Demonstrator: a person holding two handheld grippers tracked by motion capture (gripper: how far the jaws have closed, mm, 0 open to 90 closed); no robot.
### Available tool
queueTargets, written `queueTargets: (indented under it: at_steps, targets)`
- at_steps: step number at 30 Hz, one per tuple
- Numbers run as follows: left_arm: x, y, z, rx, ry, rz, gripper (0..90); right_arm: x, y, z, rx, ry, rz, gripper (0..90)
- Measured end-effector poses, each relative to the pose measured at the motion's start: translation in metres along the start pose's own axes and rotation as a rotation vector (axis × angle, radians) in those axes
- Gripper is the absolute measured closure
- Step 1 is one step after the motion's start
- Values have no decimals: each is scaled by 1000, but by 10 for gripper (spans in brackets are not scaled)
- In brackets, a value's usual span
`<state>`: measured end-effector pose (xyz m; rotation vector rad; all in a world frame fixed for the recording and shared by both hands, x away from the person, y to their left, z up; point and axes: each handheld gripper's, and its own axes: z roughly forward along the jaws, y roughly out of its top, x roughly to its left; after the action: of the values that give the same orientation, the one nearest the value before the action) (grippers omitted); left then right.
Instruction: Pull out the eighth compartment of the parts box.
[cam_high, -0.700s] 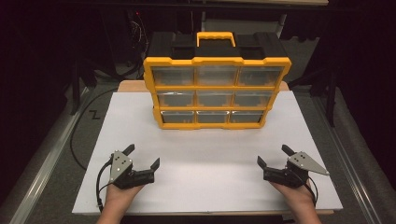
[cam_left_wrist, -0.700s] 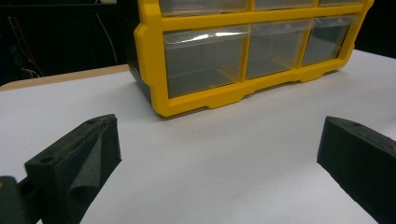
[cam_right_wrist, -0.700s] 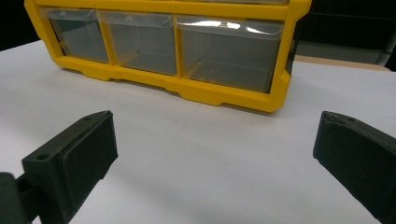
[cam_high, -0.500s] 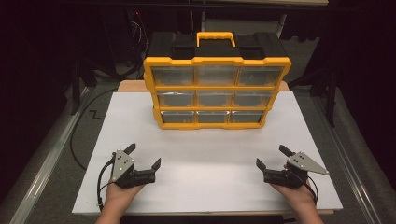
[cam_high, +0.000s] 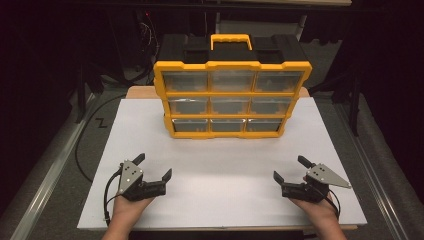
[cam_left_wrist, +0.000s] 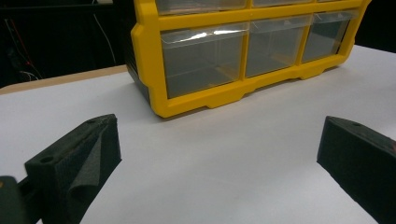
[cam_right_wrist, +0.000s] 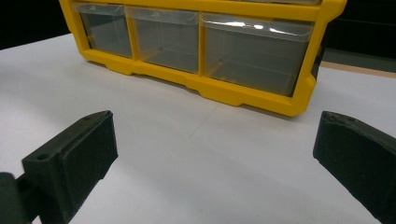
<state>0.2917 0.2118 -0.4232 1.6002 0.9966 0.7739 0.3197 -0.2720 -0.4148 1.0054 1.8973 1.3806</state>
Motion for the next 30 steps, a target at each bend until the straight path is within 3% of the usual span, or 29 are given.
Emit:
queueTargets:
  at_steps: [17, 30]
  targets:
    - [-2, 0, 0, -18, -16, 11, 3, 2, 3, 4, 0, -16, -18, 11]
    - [-4, -1, 1, -4, -33, 22, 3, 9, 7, 22, 37, -23, -55, 11]
